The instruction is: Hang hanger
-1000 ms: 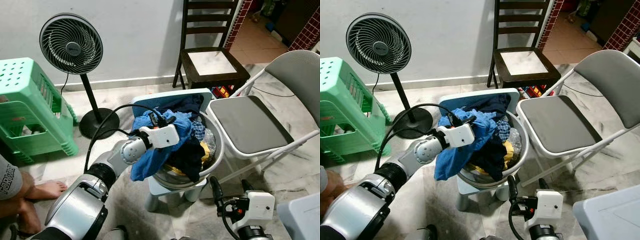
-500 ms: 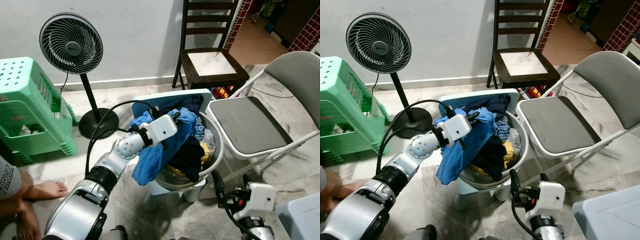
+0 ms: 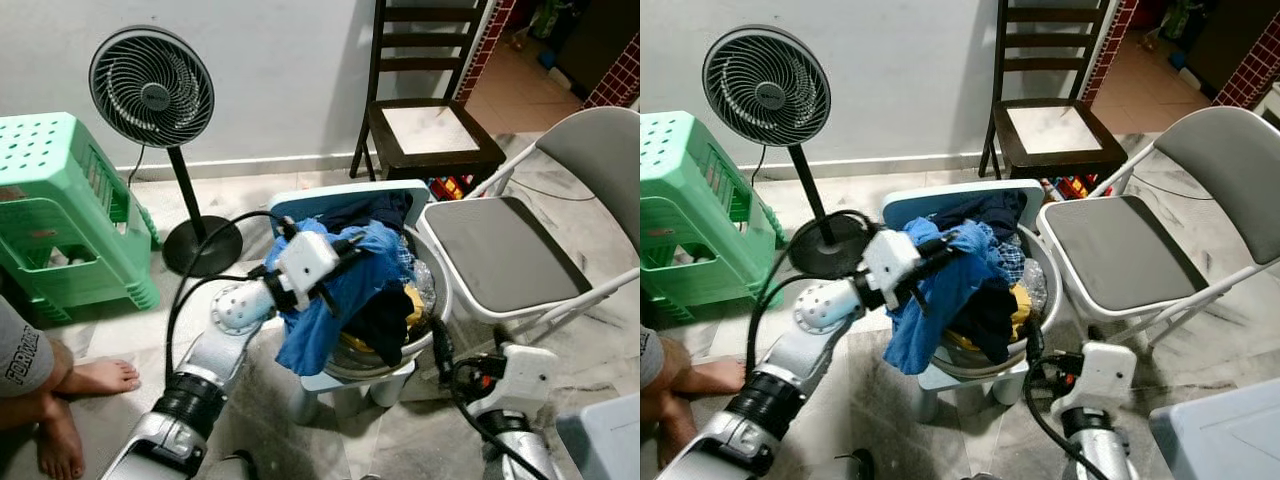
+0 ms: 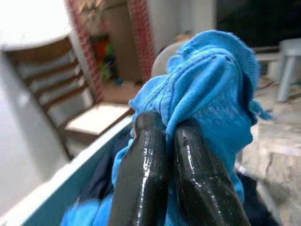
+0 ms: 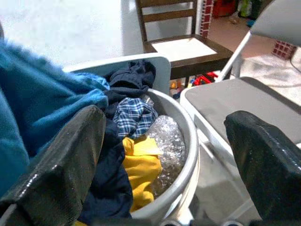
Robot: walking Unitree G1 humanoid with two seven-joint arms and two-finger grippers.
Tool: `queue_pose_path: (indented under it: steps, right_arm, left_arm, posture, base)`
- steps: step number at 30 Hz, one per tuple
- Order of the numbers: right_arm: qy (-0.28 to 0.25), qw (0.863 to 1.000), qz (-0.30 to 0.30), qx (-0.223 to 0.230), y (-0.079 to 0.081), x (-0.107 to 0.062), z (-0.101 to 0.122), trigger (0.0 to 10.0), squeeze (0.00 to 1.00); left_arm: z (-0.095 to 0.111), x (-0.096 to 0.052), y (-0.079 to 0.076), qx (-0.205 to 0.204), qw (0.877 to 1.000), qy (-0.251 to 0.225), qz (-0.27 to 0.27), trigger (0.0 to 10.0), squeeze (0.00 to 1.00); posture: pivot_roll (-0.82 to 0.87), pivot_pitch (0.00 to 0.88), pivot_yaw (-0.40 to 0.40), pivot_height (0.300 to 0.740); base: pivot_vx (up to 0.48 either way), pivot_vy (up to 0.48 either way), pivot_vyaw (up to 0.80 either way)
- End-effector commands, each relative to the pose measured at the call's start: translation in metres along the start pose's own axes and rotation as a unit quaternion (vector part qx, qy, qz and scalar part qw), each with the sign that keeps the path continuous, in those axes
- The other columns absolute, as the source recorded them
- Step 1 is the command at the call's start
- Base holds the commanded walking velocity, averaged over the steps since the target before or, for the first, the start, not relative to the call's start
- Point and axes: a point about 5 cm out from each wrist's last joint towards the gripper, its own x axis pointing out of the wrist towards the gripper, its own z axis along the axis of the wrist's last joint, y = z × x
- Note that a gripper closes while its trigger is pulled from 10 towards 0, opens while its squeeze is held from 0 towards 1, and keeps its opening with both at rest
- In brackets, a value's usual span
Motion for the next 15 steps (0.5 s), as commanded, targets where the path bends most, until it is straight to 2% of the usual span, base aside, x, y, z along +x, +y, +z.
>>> queue_pose_path:
  steps: [1,2,3,6,9,13,14,15]
  right_arm:
    - [-0.01,1.0,-0.022,0.013,-0.008,-0.001,0.006,10.0,0.0]
    - [-0.019,0.999,-0.027,0.032,-0.009,-0.001,0.009,10.0,0.0]
    - [-0.026,0.998,-0.034,0.041,-0.011,0.0,0.011,10.0,0.0]
    - [-0.055,0.994,-0.067,0.066,-0.018,0.002,0.017,10.0,0.0]
    - [-0.061,0.993,-0.072,0.071,-0.019,0.003,0.018,10.0,0.0]
    - [-0.073,0.99,-0.081,0.087,-0.019,0.008,0.019,10.0,0.0]
    - [-0.075,0.99,-0.082,0.091,-0.019,0.009,0.019,10.0,0.0]
    - [-0.078,0.989,-0.085,0.095,-0.02,0.012,0.02,10.0,0.0]
  left_arm:
    - [-0.014,-0.007,0.001,-0.051,0.997,0.048,0.037,0.0,0.0]
    - [-0.02,-0.01,0.002,-0.089,0.992,0.071,0.061,0.0,0.0]
    - [-0.022,-0.012,0.004,-0.098,0.99,0.077,0.068,0.0,0.0]
    - [-0.028,-0.016,0.009,-0.1,0.987,0.084,0.092,0.0,0.0]
    - [-0.028,-0.015,0.009,-0.102,0.986,0.082,0.101,0.0,0.0]
    - [-0.025,-0.009,0.007,-0.098,0.984,0.09,0.119,0.0,0.0]
    - [-0.024,-0.007,0.006,-0.098,0.984,0.09,0.118,1.3,0.0]
    - [-0.022,-0.004,0.005,-0.095,0.984,0.093,0.116,3.3,0.0]
  posture:
    - [0.09,0.082,-0.083,0.74]
    - [0.09,0.077,-0.082,0.74]
    - [0.09,0.077,-0.082,0.74]
    - [0.1,0.051,-0.08,0.74]
    - [0.11,0.039,-0.077,0.74]
    - [0.12,0.0,-0.062,0.74]
    - [0.12,0.0,-0.06,0.74]
    - [0.13,0.0,-0.055,0.74]
  base:
    - [0.0,0.0,0.0]
    - [0.0,0.0,0.0]
    - [0.0,0.0,0.0]
    - [0.0,0.0,0.0]
    - [0.0,0.0,0.0]
    - [0.0,0.0,0.0]
    - [0.0,0.0,0.0]
    - [0.0,0.0,0.0]
